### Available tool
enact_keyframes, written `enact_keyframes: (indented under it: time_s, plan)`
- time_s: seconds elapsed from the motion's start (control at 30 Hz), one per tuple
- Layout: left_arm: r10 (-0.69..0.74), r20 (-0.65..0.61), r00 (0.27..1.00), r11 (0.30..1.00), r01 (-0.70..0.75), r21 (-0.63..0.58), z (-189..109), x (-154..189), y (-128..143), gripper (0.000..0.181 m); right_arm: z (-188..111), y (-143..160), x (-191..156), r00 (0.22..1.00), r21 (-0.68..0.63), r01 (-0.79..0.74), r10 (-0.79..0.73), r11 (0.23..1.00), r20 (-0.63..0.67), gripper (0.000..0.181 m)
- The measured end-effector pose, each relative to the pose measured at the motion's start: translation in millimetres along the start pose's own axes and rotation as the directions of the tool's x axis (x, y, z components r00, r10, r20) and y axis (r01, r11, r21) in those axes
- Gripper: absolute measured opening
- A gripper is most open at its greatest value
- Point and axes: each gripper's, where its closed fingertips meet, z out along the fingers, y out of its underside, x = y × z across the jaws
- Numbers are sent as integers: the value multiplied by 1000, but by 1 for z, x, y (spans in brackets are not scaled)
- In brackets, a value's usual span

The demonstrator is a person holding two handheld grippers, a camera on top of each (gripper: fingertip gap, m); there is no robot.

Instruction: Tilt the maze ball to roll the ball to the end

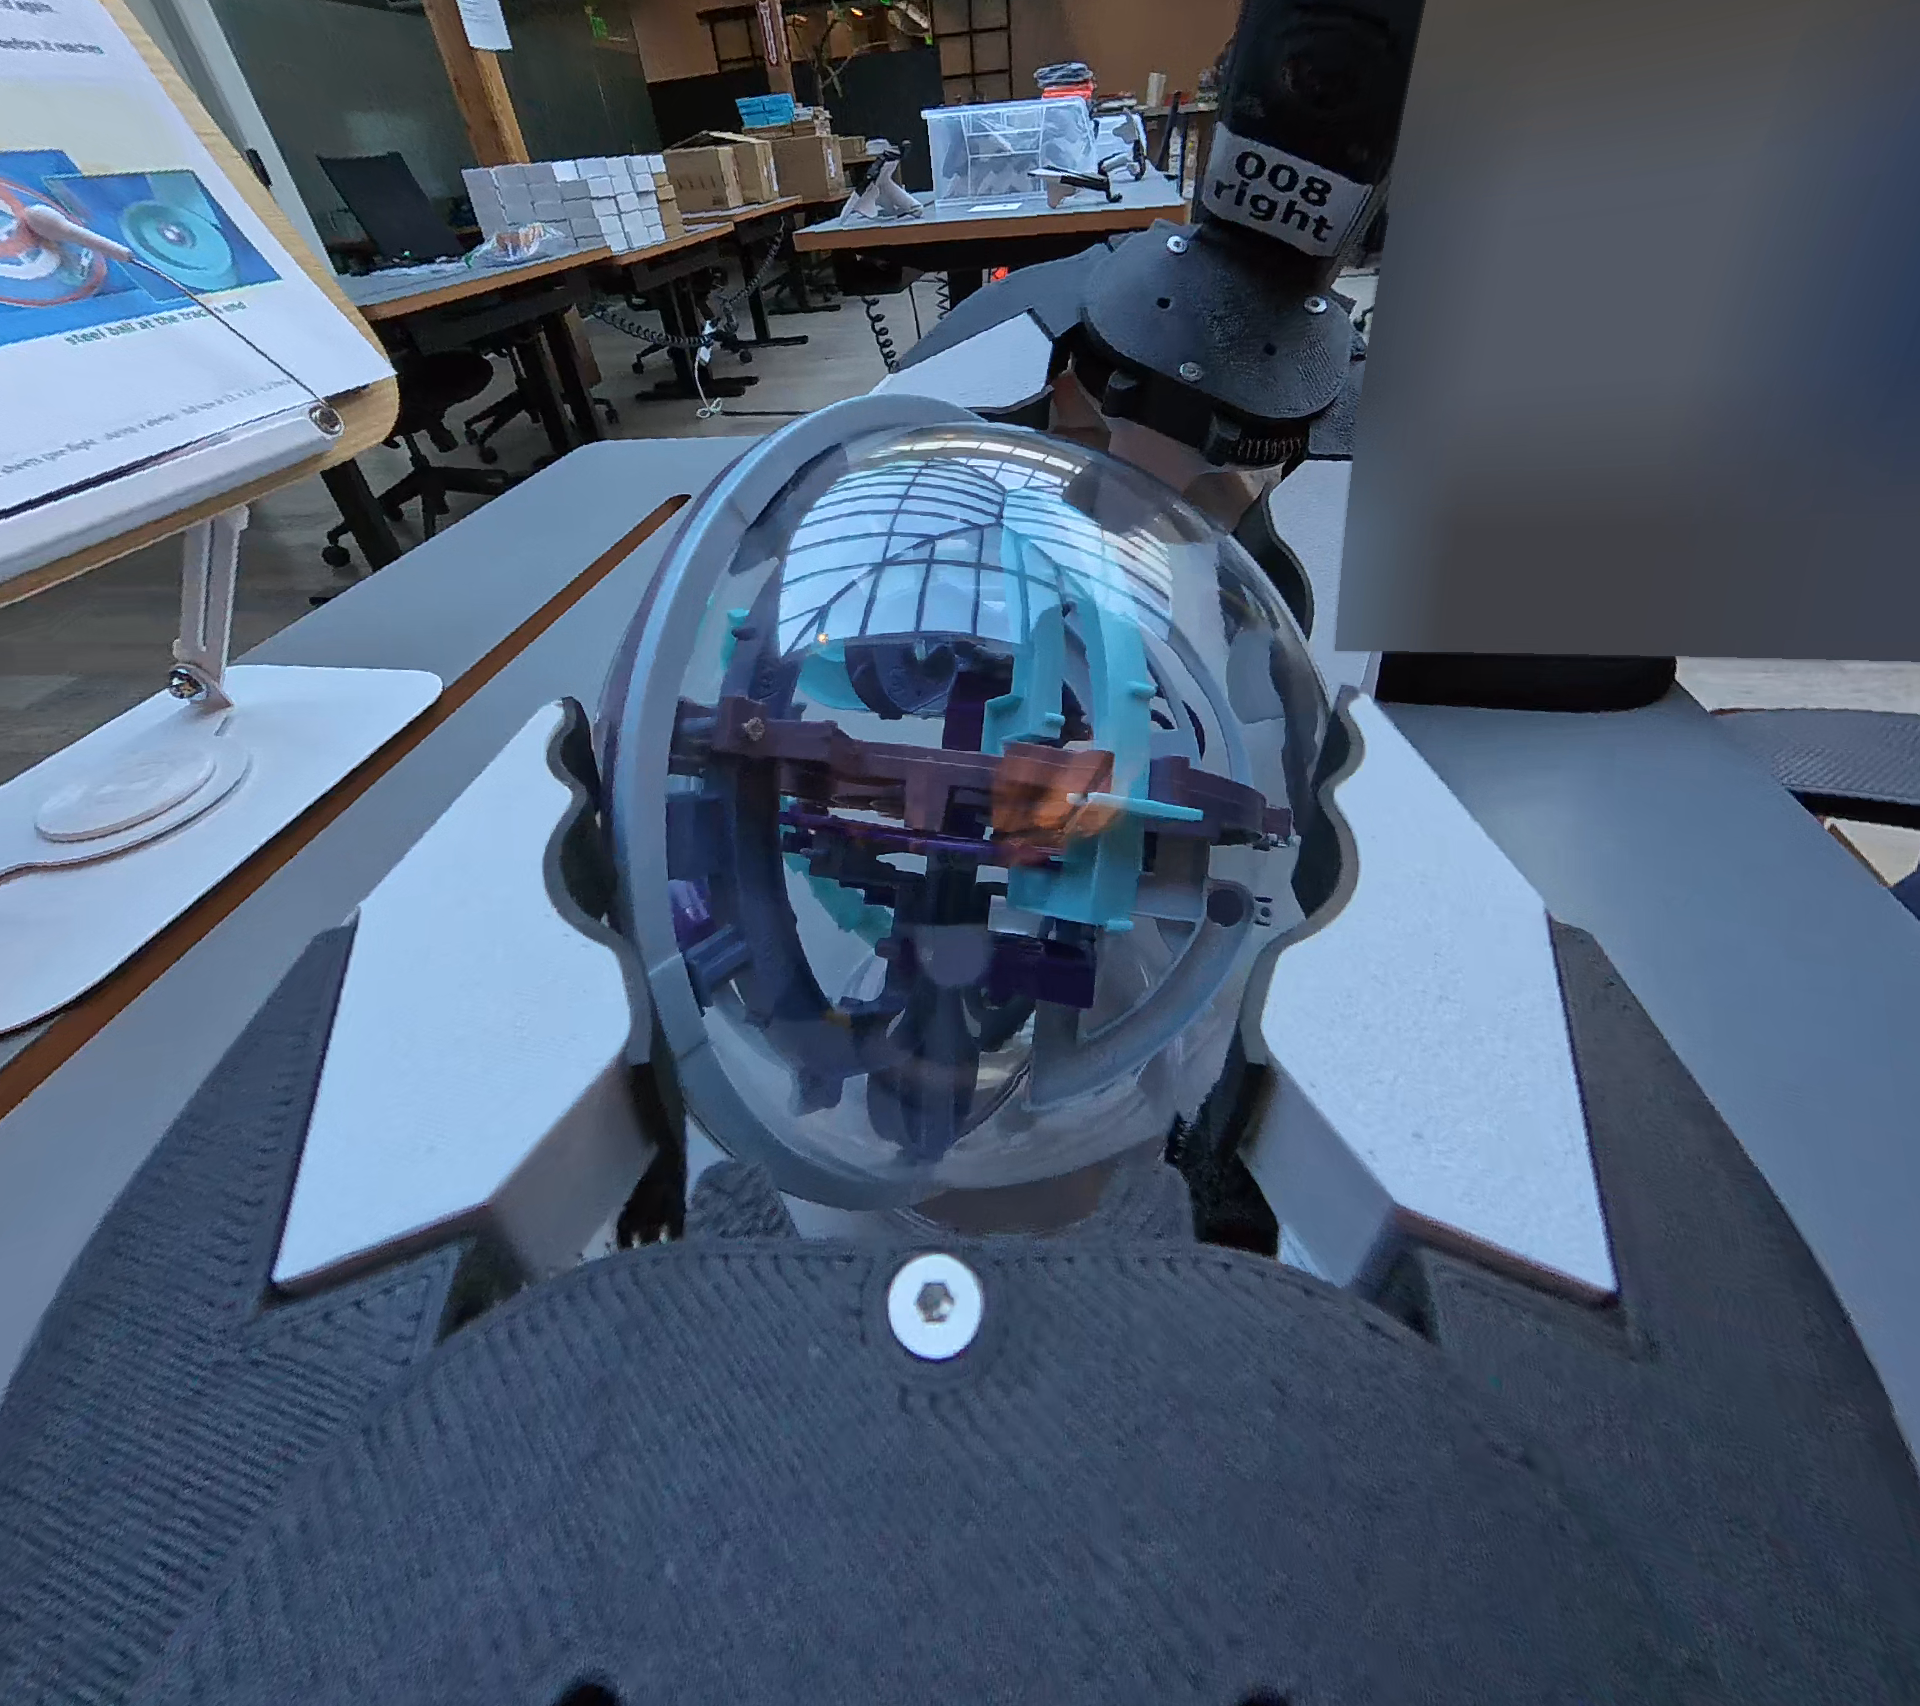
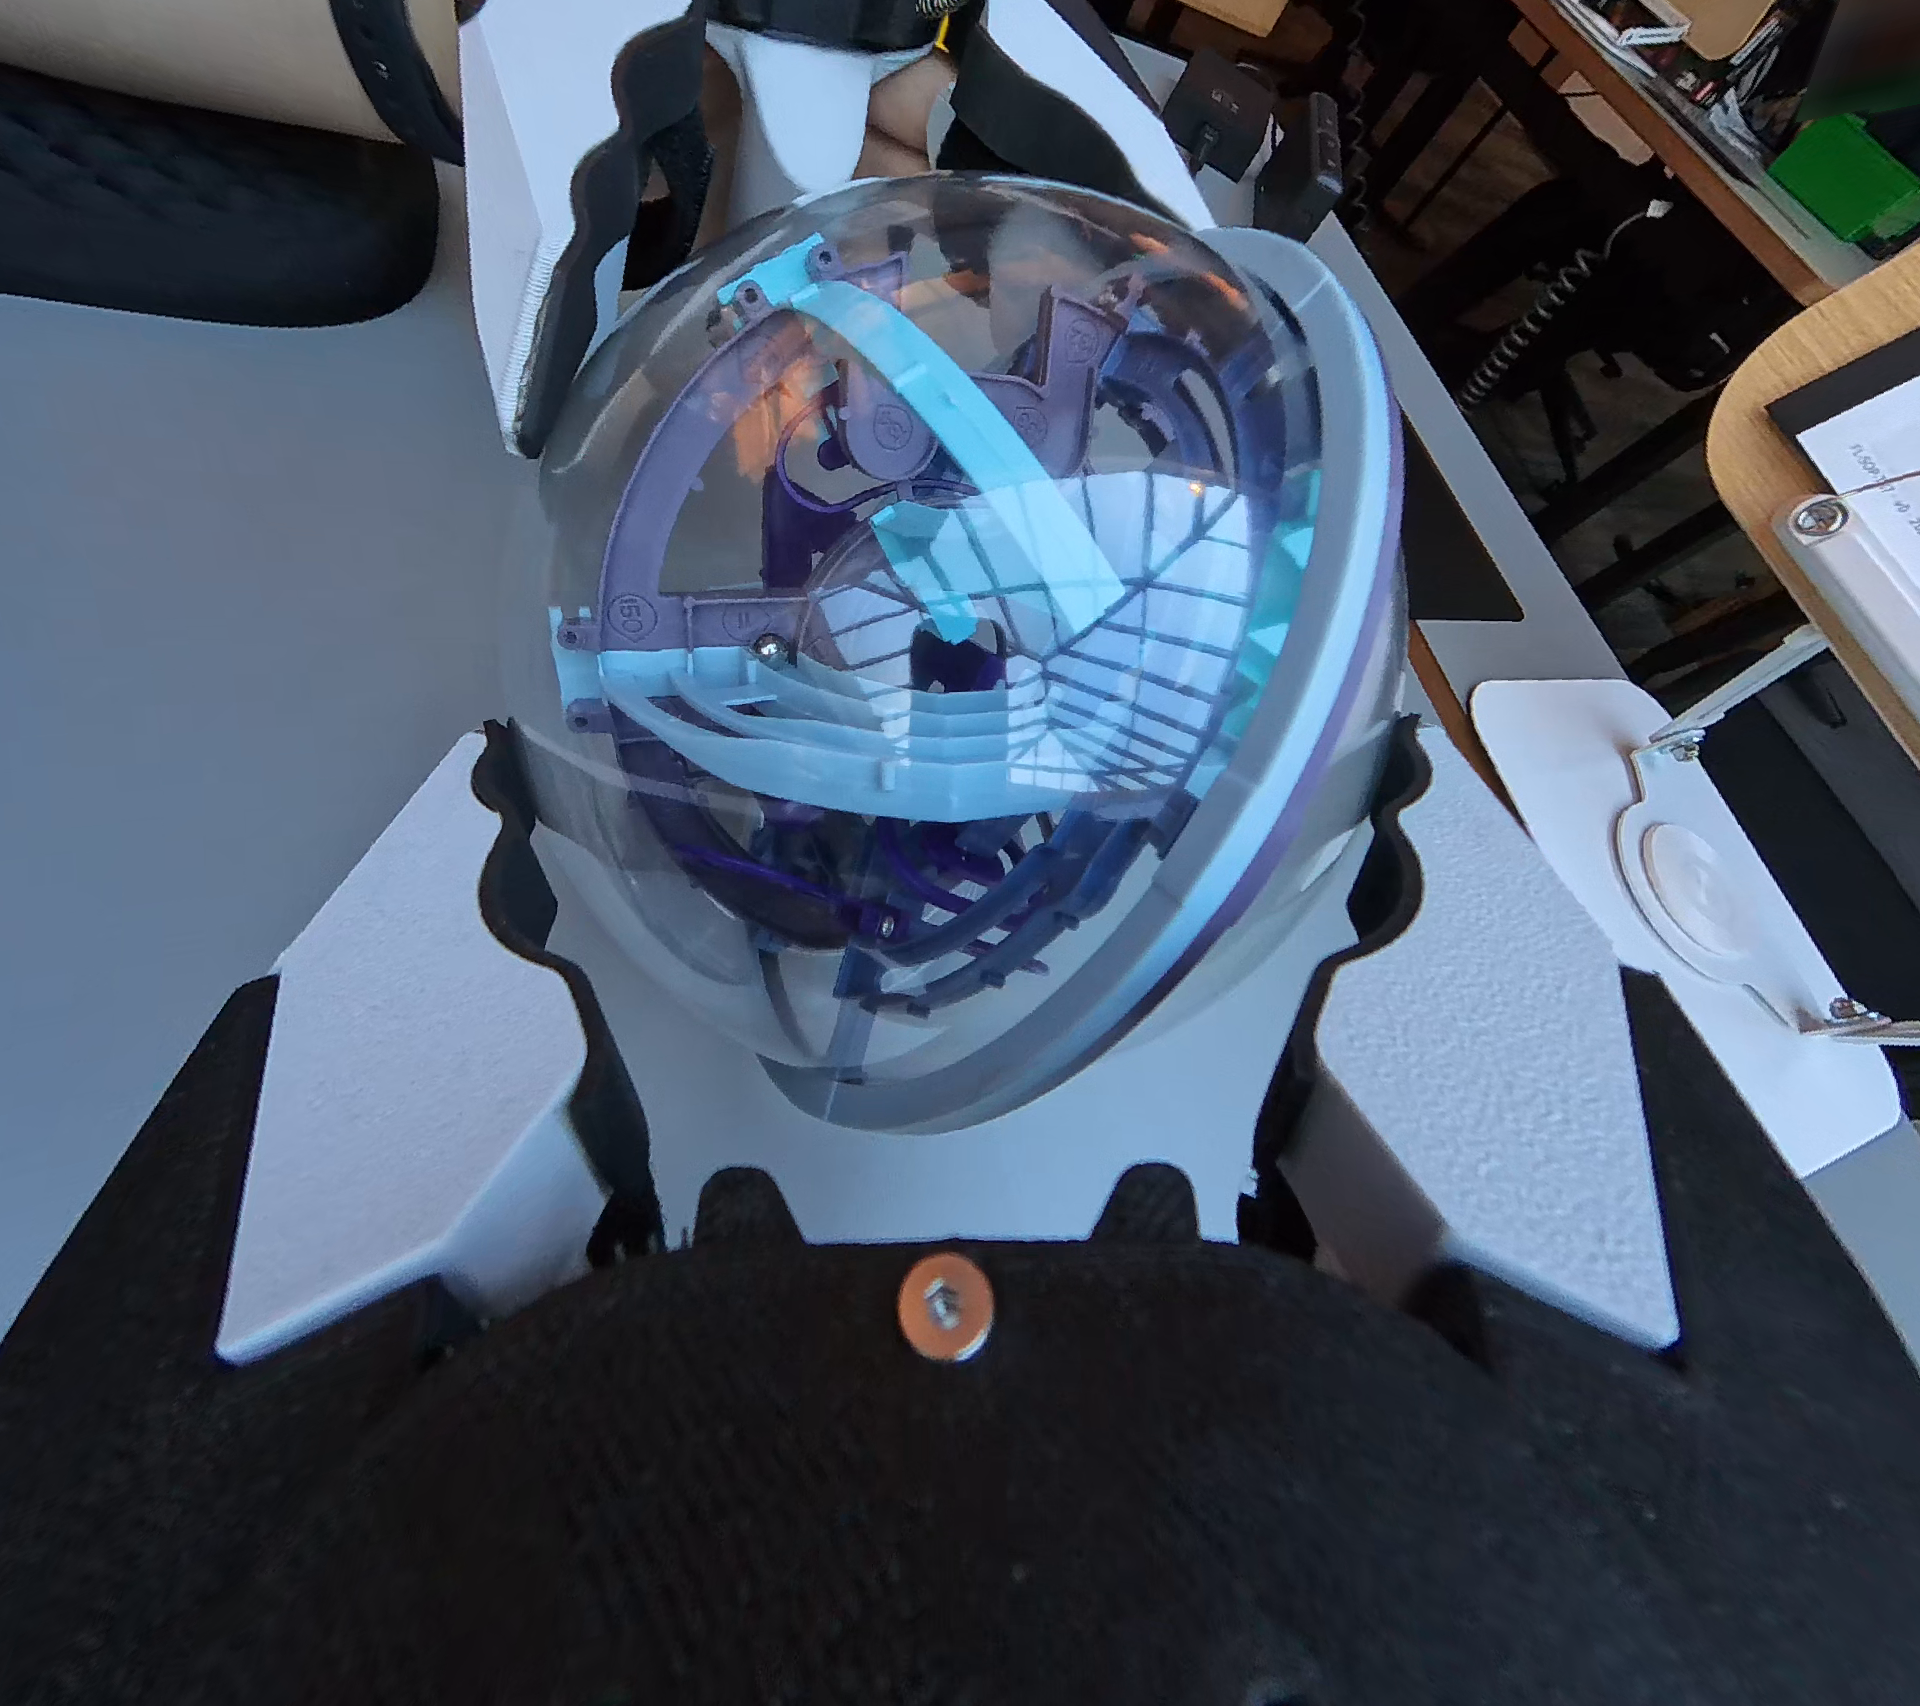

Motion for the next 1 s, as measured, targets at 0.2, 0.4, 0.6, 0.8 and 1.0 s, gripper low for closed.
enact_keyframes:
  time_s: [0.2,0.4,0.6,0.8,1.0]
  plan:
    - [-36,-51,998,993,30,-115,-13,-6,28,146,0,0,0,1000,4,-1,1,1000,0,156]
    - [-61,-90,994,968,37,-248,-19,-8,70,141,0,0,0,1000,13,-1,1,1000,0,156]
    - [-17,-96,995,948,-14,-317,-15,-6,90,132,0,0,0,1000,17,2,-2,1000,0,156]
    - [-1,-99,995,930,-36,-367,-11,-4,98,126,1,2,1,1000,9,9,-9,1000,-7,157]
    - [33,-94,995,919,-67,-388,-6,-2,102,124,1,5,1,1000,-6,22,-22,1000,-14,156]
